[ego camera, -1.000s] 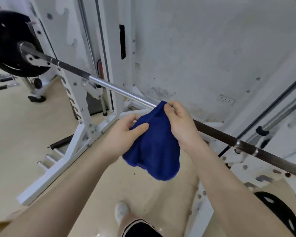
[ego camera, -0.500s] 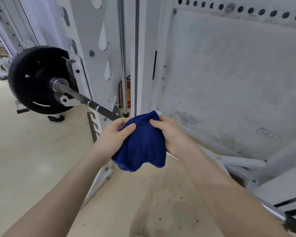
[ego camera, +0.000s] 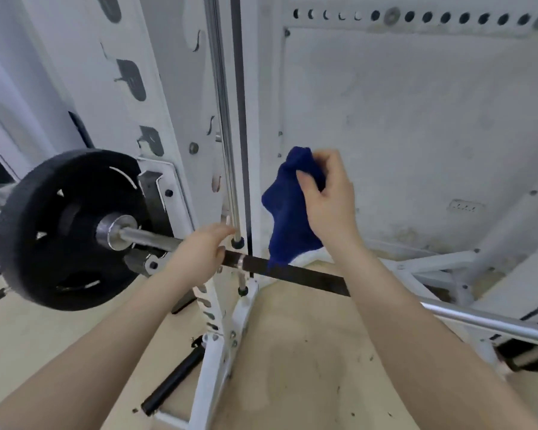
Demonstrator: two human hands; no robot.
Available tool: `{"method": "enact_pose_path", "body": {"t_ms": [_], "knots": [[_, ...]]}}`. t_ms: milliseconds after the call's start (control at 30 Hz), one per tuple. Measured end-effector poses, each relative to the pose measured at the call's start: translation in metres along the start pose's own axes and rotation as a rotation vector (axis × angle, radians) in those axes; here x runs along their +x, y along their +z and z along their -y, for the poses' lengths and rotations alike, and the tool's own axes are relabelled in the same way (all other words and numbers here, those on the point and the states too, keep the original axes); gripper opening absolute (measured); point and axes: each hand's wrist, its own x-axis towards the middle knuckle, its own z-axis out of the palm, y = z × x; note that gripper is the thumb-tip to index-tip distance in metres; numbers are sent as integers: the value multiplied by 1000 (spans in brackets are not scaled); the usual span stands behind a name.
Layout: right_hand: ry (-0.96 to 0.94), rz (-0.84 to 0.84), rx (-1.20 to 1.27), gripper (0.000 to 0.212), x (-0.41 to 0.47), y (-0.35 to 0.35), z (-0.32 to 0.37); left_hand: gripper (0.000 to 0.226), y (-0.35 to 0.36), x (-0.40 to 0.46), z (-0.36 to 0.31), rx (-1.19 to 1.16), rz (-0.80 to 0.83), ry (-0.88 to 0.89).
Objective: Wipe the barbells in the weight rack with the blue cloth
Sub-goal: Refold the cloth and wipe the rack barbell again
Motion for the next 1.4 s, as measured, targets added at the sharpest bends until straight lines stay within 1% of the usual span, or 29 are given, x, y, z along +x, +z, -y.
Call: {"method": "enact_pose_path", "body": {"t_ms": [67, 100, 133, 200, 233, 267, 333, 367, 433, 467, 533, 567, 600, 633, 700, 733, 800, 867, 933, 967, 1000, 1033, 1067, 1133, 1167, 1233, 1300, 1333, 1400], "knots": [[-185, 93, -406, 20, -12, 20, -1, 46, 4, 6, 22, 122, 73, 89], [-238, 204, -589, 21, -22, 29, -8, 45, 9, 9, 31, 164, 77, 124], [-233, 344, -726, 21, -32, 38, -18, 43, 13, 11, 37, 204, 73, 166], [-73, 627, -852, 29, -61, 54, -36, 38, 21, 14, 45, 280, 56, 249], [-6, 655, -878, 39, -74, 60, -43, 38, 24, 15, 47, 290, 49, 266], [11, 581, -902, 48, -82, 64, -48, 41, 28, 17, 49, 291, 49, 271], [-44, 340, -976, 58, -87, 72, -57, 42, 32, 20, 49, 333, 17, 299], [-44, 327, -1033, 64, -86, 75, -61, 40, 33, 21, 50, 360, -6, 327], [-12, 421, -1210, 72, -82, 85, -77, 34, 35, 24, 53, 375, -20, 373], [-29, 427, -1321, 69, -79, 90, -82, 33, 36, 26, 54, 357, 6, 379], [-37, 379, -1426, 48, -69, 99, -85, 30, 38, 30, 56, 343, 31, 387], [5, 456, -1414, 37, -60, 100, -84, 31, 36, 31, 55, 370, 32, 397], [77, 590, -1355, 29, -49, 99, -83, 32, 33, 31, 53, 400, -4, 400], [164, 728, -1237, 26, -36, 97, -83, 28, 32, 32, 53, 386, 35, 364], [398, 922, -1027, 29, -13, 91, -77, 15, 38, 33, 56, 313, 60, 344], [476, 977, -976, 31, -6, 89, -76, 13, 40, 33, 58, 269, 25, 357], [467, 936, -1010, 27, -14, 92, -79, 13, 44, 35, 61, 241, 18, 351], [193, 636, -1282, 19, -41, 98, -92, 17, 47, 41, 62, 244, 112, 343], [-73, 356, -1496, 26, -66, 103, -105, 18, 46, 45, 63, 262, 109, 353], [-171, 260, -1527, 30, -71, 104, -110, 23, 44, 44, 62, 295, 102, 379], [-226, 232, -1537, 32, -70, 104, -113, 30, 41, 43, 62, 326, 75, 404], [-243, 263, -1500, 32, -66, 102, -112, 33, 41, 42, 63, 350, 4, 414], [-178, 359, -1437, 29, -59, 100, -108, 28, 43, 41, 66, 331, 18, 403], [45, 621, -1296, 18, -42, 95, -97, 11, 46, 39, 67, 235, 0, 384], [123, 731, -1201, 16, -34, 92, -95, 12, 46, 40, 66, 229, 16, 367], [319, 887, -1028, 32, -21, 89, -90, 18, 45, 40, 63, 270, 37, 364], [390, 915, -932, 46, -16, 87, -86, 21, 40, 37, 63, 284, 60, 389], [343, 879, -943, 46, -20, 86, -86, 21, 40, 38, 63, 294, 70, 396], [84, 681, -1109, 46, -39, 83, -91, 17, 43, 40, 65, 281, 86, 384]]}}
